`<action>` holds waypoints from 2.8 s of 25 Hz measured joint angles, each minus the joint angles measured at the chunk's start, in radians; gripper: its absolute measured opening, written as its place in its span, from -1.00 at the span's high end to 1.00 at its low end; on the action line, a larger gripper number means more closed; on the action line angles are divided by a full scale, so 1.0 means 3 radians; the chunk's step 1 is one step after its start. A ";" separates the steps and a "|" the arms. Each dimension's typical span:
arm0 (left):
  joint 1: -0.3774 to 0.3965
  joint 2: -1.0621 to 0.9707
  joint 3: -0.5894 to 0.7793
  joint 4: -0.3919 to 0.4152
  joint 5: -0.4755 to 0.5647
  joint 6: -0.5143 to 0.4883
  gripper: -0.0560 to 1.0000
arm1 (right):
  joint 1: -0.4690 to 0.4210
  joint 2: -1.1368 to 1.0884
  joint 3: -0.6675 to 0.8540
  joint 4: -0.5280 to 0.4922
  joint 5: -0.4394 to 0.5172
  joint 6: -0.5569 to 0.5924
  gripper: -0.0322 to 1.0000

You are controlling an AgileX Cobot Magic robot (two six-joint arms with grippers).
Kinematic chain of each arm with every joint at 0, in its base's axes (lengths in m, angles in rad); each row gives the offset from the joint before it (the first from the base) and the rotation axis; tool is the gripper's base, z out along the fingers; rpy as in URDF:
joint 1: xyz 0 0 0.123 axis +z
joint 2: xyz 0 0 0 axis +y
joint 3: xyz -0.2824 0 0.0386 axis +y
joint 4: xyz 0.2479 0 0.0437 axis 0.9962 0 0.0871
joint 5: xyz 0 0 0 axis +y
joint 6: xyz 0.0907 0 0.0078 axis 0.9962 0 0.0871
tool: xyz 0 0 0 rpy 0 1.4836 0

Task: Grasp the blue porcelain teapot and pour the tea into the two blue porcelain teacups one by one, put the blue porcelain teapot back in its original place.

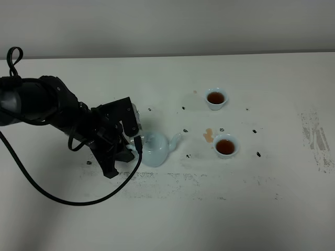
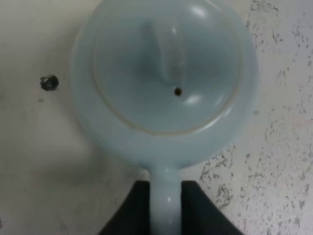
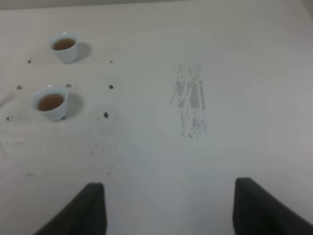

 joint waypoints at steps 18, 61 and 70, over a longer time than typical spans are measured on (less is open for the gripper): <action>0.0000 -0.0334 0.0000 0.0163 0.0076 -0.0512 -0.59 | 0.0000 0.0000 0.0000 0.0000 0.0000 0.0000 -0.10; 0.1334 -0.0809 -0.0297 0.1897 -0.0228 -0.4799 -0.49 | 0.0000 0.0000 0.0000 0.0000 0.0000 0.0000 -0.10; 0.1388 -0.0859 -0.0720 0.1979 0.1189 -0.4819 -0.48 | 0.0000 0.0000 0.0000 0.0000 0.0000 0.0000 -0.10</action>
